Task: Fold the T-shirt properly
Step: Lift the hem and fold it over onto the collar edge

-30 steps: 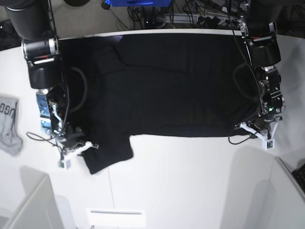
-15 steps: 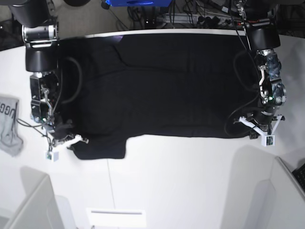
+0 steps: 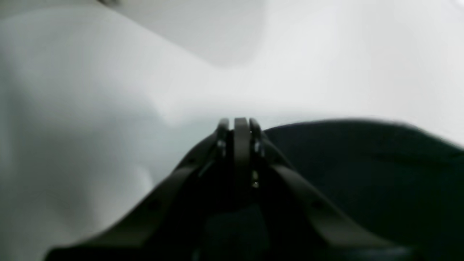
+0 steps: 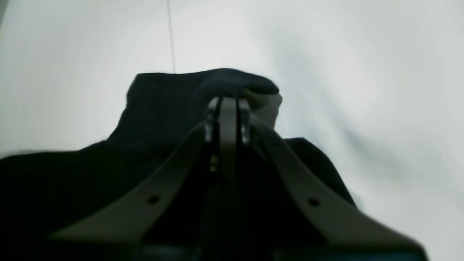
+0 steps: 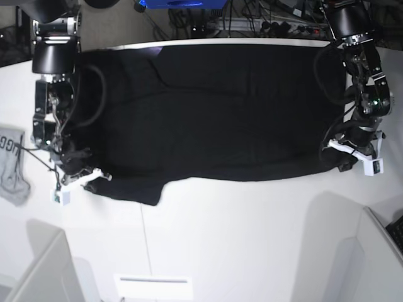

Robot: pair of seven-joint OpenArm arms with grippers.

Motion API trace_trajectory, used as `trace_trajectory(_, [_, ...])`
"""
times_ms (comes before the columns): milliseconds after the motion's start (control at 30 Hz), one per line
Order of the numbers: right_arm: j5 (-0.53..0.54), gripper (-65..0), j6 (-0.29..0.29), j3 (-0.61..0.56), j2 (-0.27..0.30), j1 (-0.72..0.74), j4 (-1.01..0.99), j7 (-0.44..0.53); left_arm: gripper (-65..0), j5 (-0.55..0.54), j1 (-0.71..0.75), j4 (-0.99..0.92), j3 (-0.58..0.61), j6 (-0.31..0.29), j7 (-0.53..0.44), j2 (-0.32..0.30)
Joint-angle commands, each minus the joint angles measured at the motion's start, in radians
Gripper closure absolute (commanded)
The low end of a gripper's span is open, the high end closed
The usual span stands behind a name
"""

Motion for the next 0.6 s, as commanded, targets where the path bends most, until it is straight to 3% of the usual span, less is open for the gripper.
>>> trace_trajectory(0, [0.004,0.0,0.007,0.013,0.016,0.008,0.038,0.012,0.0,-0.016,-0.001,0.04,-0.014,-0.002,-0.014,-0.019])
trace_trajectory(400, [0.006,0.0,0.007,0.018,0.016,-0.138,0.216,-0.006,0.0,-0.02,0.11,0.202,-0.026,-0.004,0.062,-0.019])
trace_trajectory(567, [0.006,0.0,0.007,0.093,-0.011,-0.19,0.262,-0.016,0.0,-0.02,0.173,0.247,-0.026,-0.004,0.062,-0.02])
